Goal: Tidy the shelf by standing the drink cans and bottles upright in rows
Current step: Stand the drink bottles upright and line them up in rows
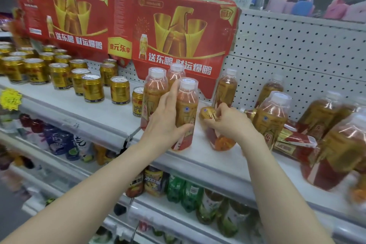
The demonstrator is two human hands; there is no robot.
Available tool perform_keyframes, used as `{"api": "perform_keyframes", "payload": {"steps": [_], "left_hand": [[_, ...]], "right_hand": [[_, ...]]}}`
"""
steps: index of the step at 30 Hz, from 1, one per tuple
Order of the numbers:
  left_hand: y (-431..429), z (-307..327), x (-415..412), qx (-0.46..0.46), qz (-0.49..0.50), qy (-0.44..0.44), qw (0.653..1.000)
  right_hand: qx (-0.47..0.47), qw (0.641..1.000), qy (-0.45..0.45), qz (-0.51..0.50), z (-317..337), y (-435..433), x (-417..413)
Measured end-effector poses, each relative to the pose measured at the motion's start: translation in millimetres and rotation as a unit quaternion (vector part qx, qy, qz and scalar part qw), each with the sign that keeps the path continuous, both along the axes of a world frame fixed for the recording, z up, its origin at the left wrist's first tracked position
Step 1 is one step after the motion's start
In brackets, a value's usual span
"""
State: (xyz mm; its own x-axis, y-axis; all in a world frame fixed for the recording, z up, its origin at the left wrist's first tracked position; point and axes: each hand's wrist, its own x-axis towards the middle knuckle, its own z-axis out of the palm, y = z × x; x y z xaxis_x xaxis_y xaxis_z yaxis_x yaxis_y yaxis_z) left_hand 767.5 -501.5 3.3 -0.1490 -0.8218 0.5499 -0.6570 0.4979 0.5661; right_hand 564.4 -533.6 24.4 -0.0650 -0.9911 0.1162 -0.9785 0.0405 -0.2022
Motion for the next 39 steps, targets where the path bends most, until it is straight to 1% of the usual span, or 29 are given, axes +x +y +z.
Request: {"api": "perform_keyframes", "payload": {"steps": [2, 4, 7, 10, 12, 15, 17, 19, 22, 29, 32, 34, 35, 37, 39], "left_hand": [[1, 0, 0, -0.001, 0.003, 0.001, 1.000], [1, 0, 1, -0.008, 0.006, 0.007, 1.000], [1, 0, 4, -0.021, 0.016, 0.005, 1.000], [0, 0, 1, -0.029, 0.021, 0.014, 0.999], [0, -1, -3, -0.032, 0.025, 0.031, 0.999], [-3, -2, -9, -0.032, 0.026, 0.049, 0.998], [-6, 0, -13, -0.029, 0.019, 0.056, 0.998], [-7, 0, -15, -0.027, 0.013, 0.059, 0.998], [-8, 1, -16, -0.026, 0.007, 0.058, 0.998], [-8, 2, -13, -0.023, -0.004, 0.049, 0.999], [-6, 2, -13, -0.043, -0.001, 0.039, 0.998], [-5, 3, -13, -0.079, 0.007, 0.030, 0.996], [-5, 4, -14, -0.108, 0.010, 0.025, 0.994], [-3, 7, -19, -0.181, 0.005, 0.014, 0.983], [-1, 10, -31, -0.233, -0.015, 0.016, 0.972]], "right_hand": [[-0.003, 0.999, 0.006, -0.033, -1, -10, 8], [0.029, 0.998, 0.005, -0.058, -7, -22, 16], [0.037, 0.997, -0.006, -0.067, -8, -27, 19], [-0.019, 0.997, -0.054, -0.046, -9, -24, 16], [-0.082, 0.993, -0.082, -0.022, -12, -21, 12], [-0.184, 0.969, -0.166, 0.008, -10, -15, 7], [-0.228, 0.947, -0.224, 0.019, -5, -11, 6], [-0.241, 0.939, -0.244, 0.023, -2, -8, 7], [-0.226, 0.942, -0.247, 0.012, -6, -8, 6], [-0.213, 0.950, -0.225, -0.030, -2, -9, 10], [-0.216, 0.957, -0.188, -0.043, 3, -1, 10], [-0.265, 0.956, -0.119, -0.042, 15, 12, 7], [-0.306, 0.948, -0.084, -0.036, 22, 21, 4], [-0.392, 0.918, -0.048, -0.020, 39, 43, -5], [-0.447, 0.894, -0.027, -0.036, 52, 63, -23]]}}
